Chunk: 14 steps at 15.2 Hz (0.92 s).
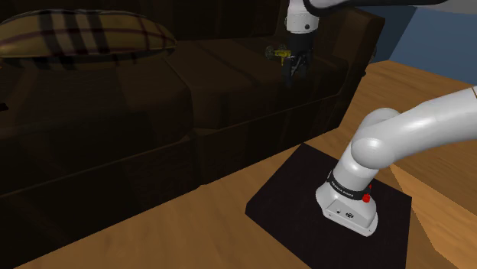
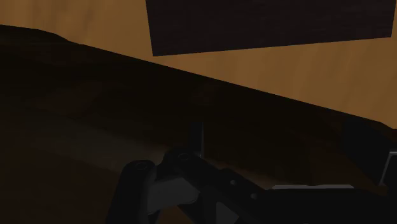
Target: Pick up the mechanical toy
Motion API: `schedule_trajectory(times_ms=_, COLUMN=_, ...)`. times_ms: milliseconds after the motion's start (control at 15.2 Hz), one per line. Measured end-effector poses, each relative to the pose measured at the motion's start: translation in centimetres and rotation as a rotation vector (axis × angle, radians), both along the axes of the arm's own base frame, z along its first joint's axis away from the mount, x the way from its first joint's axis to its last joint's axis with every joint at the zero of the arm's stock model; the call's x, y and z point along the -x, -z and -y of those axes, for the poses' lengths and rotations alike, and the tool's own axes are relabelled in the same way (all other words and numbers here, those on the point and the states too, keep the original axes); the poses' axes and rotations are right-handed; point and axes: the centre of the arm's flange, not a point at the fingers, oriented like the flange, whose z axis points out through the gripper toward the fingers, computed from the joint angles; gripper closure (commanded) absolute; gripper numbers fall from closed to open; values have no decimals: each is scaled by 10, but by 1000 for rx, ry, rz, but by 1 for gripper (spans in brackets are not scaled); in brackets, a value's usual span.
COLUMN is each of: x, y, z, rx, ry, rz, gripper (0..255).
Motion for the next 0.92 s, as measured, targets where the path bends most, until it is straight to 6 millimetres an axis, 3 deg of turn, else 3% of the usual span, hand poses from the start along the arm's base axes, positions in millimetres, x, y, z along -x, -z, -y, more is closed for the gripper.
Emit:
schedule_trajectory(times_ms=132, x=-5, y=-4, z=3, rx=-6, ry=9, rz=-2, gripper=0)
schedule_trajectory(times_ms=330, x=-33, y=-26, z=22, rx=-38, ry=54, rz=-12, gripper=0)
schedule_trajectory(times_ms=924, x=-111, y=-90, z=100, rx=-149, ry=211, rz=-49, gripper=0)
